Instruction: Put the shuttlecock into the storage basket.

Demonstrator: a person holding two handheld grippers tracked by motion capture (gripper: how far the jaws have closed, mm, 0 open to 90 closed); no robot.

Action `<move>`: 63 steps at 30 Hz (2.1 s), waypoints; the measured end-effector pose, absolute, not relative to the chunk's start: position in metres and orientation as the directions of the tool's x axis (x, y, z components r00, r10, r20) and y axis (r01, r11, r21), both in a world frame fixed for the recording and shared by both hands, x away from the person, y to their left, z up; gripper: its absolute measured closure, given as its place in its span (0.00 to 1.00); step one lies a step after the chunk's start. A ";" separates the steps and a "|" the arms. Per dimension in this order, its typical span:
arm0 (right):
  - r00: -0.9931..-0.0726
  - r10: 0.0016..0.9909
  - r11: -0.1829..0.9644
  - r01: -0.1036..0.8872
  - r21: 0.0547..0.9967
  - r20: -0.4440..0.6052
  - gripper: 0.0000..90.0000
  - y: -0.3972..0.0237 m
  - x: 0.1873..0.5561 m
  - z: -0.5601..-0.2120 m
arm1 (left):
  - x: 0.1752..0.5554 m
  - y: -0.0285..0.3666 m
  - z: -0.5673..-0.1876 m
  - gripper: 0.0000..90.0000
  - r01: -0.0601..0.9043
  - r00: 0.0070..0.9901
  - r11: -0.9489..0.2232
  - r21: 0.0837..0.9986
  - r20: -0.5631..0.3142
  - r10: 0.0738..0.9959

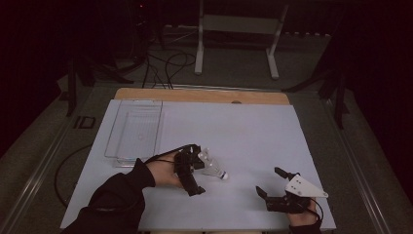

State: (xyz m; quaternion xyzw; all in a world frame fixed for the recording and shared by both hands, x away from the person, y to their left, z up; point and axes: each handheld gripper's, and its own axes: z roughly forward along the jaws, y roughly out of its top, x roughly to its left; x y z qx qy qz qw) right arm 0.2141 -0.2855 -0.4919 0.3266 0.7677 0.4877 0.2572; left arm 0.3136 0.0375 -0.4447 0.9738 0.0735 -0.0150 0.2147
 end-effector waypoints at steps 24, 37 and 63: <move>-0.660 0.747 0.314 0.250 0.916 -0.076 0.10 -0.285 0.214 -0.492 | 0.336 0.017 -0.465 0.25 0.114 0.993 -0.911 0.395 -0.056 0.100; -0.658 0.749 0.313 0.259 0.914 -0.070 0.10 -0.285 0.214 -0.493 | 0.344 0.007 -0.476 0.54 0.106 0.994 -0.915 0.389 -0.077 0.083; -0.656 0.751 0.318 0.263 0.911 -0.073 0.10 -0.285 0.215 -0.493 | 0.343 -0.003 -0.464 1.00 0.065 0.997 -0.910 0.409 -0.075 0.037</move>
